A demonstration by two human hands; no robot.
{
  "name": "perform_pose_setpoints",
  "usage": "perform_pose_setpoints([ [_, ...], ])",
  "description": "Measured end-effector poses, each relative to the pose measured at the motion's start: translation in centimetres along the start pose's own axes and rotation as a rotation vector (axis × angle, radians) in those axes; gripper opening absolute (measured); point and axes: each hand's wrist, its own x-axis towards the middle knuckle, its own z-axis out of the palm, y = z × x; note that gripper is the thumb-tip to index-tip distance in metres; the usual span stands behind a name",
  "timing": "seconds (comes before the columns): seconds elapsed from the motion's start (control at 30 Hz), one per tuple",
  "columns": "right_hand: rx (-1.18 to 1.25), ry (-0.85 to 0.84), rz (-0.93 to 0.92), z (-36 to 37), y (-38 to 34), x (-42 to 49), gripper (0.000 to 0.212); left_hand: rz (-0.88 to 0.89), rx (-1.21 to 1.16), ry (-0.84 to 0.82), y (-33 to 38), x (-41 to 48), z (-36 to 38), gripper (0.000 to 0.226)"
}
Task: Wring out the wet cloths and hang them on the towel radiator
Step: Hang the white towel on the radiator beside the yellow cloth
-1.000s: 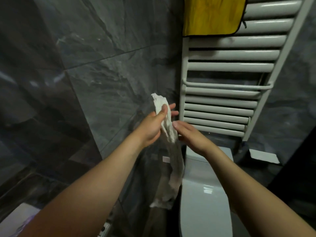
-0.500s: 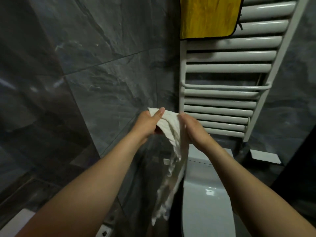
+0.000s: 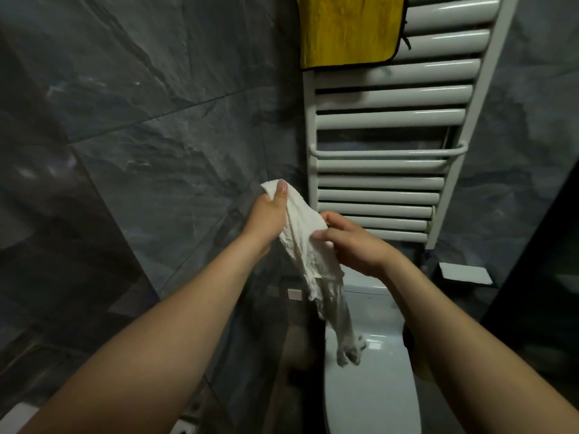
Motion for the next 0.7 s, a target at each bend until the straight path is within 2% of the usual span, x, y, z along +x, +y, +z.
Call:
perform_pose_setpoints([
  [0.1,-0.017,0.191,-0.041,-0.8,0.5,-0.2,0.018,-0.101,-0.029,-0.143,0.5,-0.2,1.2,0.067],
  [0.17,-0.016,0.345,-0.052,-1.2,1.0,-0.1,0.022,-0.159,-0.093,-0.250,0.9,-0.5,1.7,0.054],
  [0.27,-0.237,0.508,-0.115,-1.8,1.5,-0.4,0.021,-0.171,-0.252,-0.312,0.9,-0.6,2.3,0.036],
  [0.43,-0.511,0.413,-0.270,-1.5,2.0,-1.3,0.033,-0.062,-0.318,-0.197,1.2,-0.4,2.8,0.033],
  [0.53,-0.612,0.282,-0.294,-1.1,2.6,-1.2,0.025,0.003,-0.321,-0.129,1.6,-0.3,2.5,0.036],
  [0.6,-0.515,0.180,-0.276,-0.9,3.0,-0.8,0.024,0.033,-0.283,-0.105,1.5,-0.1,2.1,0.044],
  [0.7,-0.346,0.291,-0.207,-1.2,2.7,-0.3,0.026,0.058,-0.210,-0.067,0.9,0.4,1.0,0.055],
])
